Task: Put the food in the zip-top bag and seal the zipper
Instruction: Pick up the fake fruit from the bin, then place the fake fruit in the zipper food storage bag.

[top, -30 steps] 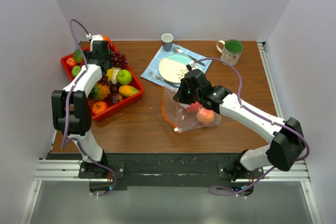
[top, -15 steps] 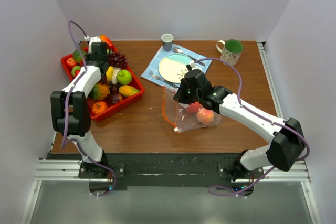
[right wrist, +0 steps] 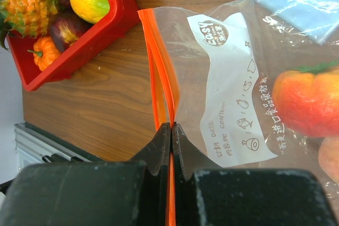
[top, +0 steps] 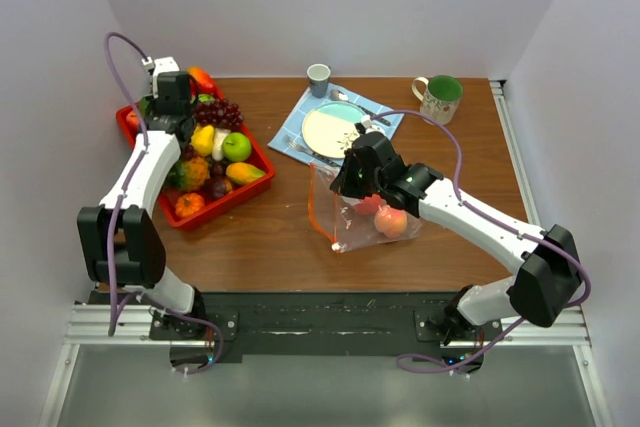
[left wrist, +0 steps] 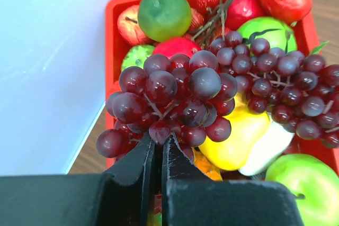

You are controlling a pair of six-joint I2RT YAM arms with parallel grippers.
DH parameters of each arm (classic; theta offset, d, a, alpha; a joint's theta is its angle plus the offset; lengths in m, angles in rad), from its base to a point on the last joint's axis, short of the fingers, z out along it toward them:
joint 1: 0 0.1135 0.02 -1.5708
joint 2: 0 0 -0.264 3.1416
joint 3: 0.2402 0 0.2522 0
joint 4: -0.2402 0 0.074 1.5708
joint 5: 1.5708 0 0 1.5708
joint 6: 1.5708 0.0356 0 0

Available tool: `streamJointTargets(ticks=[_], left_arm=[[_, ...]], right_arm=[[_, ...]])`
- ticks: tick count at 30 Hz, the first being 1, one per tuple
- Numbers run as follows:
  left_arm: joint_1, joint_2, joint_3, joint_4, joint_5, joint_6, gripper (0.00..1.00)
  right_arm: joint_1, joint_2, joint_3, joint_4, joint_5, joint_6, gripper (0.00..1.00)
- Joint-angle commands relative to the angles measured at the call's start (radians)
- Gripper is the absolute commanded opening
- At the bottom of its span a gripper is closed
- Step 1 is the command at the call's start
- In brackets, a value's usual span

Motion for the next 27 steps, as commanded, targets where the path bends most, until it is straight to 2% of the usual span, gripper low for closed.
streamJointTargets(ticks=[1,8,17,21,27], left_arm=[[0.007,-0.086,0.057,-0.003,-0.002,-0.003,0.00],[-0.009,-0.195,0.037,-0.022,0.088,-0.032,0.00],[-0.189,-0.340,0.034,-0.071,0.159,-0.117,0.00],[-0.236,-0.416,-0.001,-0.031,0.315,-0.208,0.00],[-0.322,-0.487,-0.073,0.096,0.462,-0.337,0.00]], right_arm=[[0.002,-0.037,0.039,-0.003,0.012,-0.026,0.00],[0.002,-0.025,0.068,-0.012,0.012,-0.028,0.00],[0.003,0.012,0.141,-0.025,-0.006,-0.006,0.00],[0.002,0.023,0.177,-0.025,-0.015,0.020,0.00],[-0.012,0.067,0.221,0.015,-0.064,0.087,0.00]])
